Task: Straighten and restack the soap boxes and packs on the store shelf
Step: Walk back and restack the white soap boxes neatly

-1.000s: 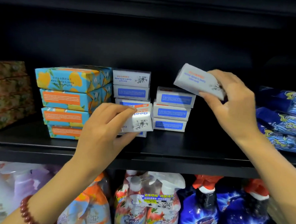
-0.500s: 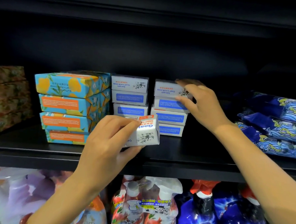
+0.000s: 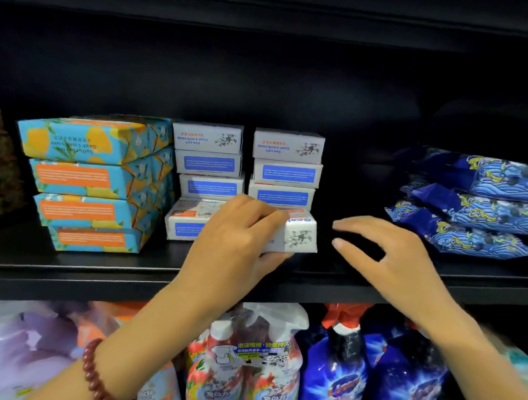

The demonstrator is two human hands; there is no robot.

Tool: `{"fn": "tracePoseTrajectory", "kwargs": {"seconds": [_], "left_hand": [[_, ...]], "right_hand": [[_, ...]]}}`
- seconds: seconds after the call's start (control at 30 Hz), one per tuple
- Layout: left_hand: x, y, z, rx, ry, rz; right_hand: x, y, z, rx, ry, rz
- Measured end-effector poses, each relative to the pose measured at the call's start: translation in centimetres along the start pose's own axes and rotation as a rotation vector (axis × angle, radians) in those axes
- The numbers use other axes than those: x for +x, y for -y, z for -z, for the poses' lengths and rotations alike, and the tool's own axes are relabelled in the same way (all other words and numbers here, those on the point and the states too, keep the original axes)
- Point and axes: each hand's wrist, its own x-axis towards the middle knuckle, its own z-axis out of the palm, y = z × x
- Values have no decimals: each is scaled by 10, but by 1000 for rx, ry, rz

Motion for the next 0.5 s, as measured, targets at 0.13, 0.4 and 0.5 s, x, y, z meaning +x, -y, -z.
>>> {"fn": "tracePoseTrajectory", "kwargs": {"seconds": [0.13, 0.4, 0.5], "left_hand": [[12, -9, -13, -23, 34, -13], [18, -9, -22, -57, 128, 41], [13, -7, -19, -85, 157, 70]], "right_hand": [[-20, -5, -2, -1, 148, -46], [-31, -7, -3, -85, 180, -59], [-30, -6, -3, -78, 175, -66]]}}
